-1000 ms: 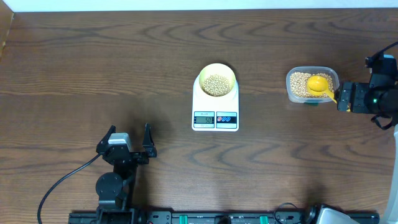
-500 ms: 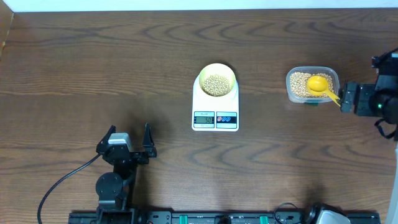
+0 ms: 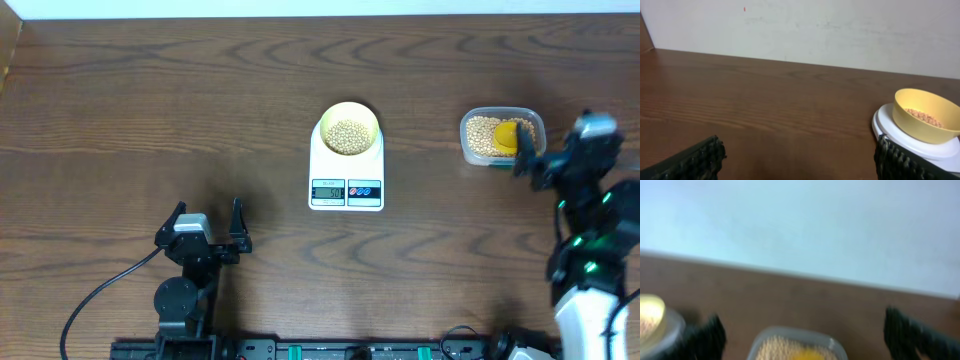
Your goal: Scoop item into bowl and weigh 50g on scale
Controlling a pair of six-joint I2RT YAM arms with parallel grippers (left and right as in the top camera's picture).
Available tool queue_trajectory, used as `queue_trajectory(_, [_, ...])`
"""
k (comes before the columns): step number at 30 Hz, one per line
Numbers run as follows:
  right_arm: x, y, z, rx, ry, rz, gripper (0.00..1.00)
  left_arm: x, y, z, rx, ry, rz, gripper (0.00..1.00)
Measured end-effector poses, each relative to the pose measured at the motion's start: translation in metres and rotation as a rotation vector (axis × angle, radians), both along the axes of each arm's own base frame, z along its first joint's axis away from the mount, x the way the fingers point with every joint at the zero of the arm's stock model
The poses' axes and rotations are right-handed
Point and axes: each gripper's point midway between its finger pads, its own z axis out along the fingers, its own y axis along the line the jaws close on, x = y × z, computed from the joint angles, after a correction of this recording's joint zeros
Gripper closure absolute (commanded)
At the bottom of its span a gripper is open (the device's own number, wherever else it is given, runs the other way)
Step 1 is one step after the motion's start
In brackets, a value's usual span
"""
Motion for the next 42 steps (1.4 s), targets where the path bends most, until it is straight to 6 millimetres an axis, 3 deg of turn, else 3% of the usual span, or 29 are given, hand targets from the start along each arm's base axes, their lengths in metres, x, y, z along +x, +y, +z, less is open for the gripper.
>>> queue_trajectory(7, [-0.033,0.022,-0.051,0.011,-0.027,0.021,0.01,0.0,0.0,0.0,0.0,0.0,0.0,0.02])
queue_trajectory(14, [-0.056,0.027,-0.069,0.001,-0.063,-0.026,0.01,0.0,0.0,0.0,0.0,0.0,0.0,0.02])
queue_trajectory(27, [-0.075,0.025,-0.113,0.019,0.104,-0.087,0.01,0.0,0.0,0.0,0.0,0.0,0.0,0.02])
queue_trajectory(36, [-0.091,0.028,-0.12,-0.001,0.135,-0.126,0.01,0.0,0.0,0.0,0.0,0.0,0.0,0.02])
queue_trajectory(42, [-0.094,0.02,-0.097,-0.009,0.034,-0.175,0.01,0.0,0.0,0.0,0.0,0.0,0.0,0.02])
